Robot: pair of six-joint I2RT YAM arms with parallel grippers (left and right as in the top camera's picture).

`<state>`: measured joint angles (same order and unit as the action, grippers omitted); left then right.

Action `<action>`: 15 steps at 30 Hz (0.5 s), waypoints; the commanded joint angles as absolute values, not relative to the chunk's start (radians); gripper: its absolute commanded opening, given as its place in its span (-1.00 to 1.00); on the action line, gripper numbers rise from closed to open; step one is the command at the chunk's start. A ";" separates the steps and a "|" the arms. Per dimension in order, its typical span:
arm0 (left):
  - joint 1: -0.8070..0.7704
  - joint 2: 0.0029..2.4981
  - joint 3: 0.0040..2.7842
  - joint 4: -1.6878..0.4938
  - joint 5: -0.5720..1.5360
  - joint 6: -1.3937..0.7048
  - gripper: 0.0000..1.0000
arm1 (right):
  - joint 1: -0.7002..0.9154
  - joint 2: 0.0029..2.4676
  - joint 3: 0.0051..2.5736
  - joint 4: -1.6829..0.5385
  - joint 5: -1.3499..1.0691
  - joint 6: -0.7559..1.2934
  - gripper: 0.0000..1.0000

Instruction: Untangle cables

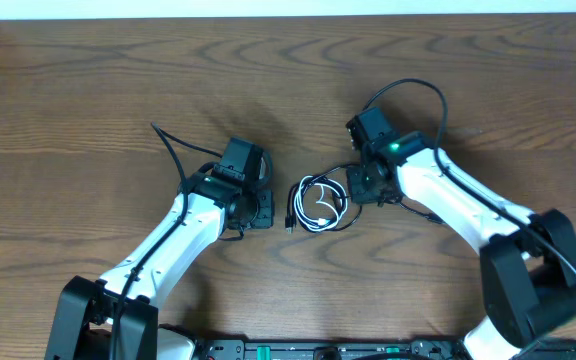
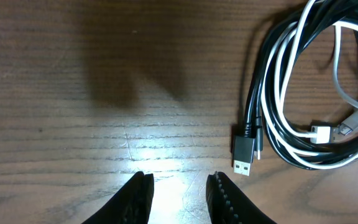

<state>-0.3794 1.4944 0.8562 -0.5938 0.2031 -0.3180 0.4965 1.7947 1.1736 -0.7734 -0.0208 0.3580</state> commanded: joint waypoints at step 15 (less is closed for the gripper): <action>-0.374 1.504 0.859 -0.593 0.189 -0.327 -0.34 | 0.507 1.886 1.181 -0.695 -0.303 0.282 -0.74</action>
